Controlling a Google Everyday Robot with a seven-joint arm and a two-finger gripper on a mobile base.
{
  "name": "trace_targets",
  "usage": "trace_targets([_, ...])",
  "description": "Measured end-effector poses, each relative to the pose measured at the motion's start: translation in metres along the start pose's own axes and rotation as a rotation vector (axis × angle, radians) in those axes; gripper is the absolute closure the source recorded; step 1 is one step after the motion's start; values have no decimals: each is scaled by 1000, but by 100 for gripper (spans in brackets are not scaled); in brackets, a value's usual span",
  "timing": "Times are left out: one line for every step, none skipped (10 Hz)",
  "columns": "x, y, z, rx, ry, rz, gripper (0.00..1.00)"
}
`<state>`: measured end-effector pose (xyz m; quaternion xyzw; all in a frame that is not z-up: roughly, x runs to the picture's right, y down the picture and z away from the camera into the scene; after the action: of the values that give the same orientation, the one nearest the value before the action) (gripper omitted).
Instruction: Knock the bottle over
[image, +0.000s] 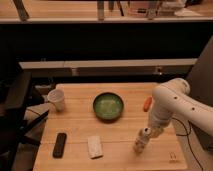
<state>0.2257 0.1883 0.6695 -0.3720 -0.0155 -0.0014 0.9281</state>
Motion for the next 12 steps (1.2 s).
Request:
trace_targets([0, 0, 0, 0, 0, 0, 57])
trace_targets([0, 1, 0, -1, 0, -1, 68])
trace_targets([-2, 2, 0, -2, 2, -9, 79])
trace_targets([-6, 4, 1, -7, 6, -21, 87])
trace_targets([-21, 4, 2, -18, 12, -41, 97])
trace_targets([-30, 5, 2, -24, 15, -57, 99])
trace_targets([-35, 6, 3, -29, 18, -65, 100])
trace_targets([-38, 7, 3, -31, 23, -71, 100])
trace_targets([-44, 8, 2, -35, 29, -86, 100])
trace_targets([-52, 8, 2, -37, 34, -98, 100])
trace_targets([-65, 8, 2, -41, 39, -112, 100])
trace_targets([-80, 8, 2, -44, 44, -131, 100])
